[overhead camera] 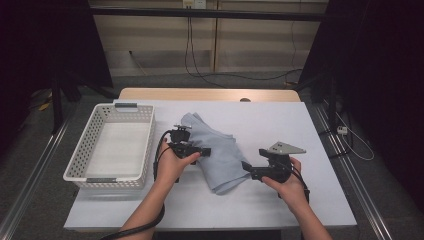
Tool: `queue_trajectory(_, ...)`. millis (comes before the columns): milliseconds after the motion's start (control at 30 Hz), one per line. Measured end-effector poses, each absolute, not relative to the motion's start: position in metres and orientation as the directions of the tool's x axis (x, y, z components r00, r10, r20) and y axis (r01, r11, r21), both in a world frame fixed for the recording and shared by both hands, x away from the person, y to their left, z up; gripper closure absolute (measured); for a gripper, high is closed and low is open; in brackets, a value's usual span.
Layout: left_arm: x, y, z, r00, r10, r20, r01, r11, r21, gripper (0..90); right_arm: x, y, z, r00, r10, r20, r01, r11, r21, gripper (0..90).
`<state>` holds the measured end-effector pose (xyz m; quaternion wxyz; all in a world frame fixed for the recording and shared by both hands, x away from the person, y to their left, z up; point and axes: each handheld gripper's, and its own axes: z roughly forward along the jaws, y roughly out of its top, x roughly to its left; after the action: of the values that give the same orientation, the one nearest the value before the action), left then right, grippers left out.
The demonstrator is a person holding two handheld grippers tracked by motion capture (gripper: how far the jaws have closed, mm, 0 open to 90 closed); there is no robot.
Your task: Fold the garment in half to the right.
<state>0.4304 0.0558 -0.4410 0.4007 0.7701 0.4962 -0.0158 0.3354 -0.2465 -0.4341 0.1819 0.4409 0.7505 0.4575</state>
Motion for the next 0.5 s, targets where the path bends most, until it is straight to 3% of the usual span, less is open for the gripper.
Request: queue_trajectory(500,0.416,0.06,-0.426,0.528,0.743,-0.412,0.76,-0.197,0.62,18.4,0.334,-0.246,-0.433,-0.551,0.825,0.126,0.49,0.198,0.849,15.1)
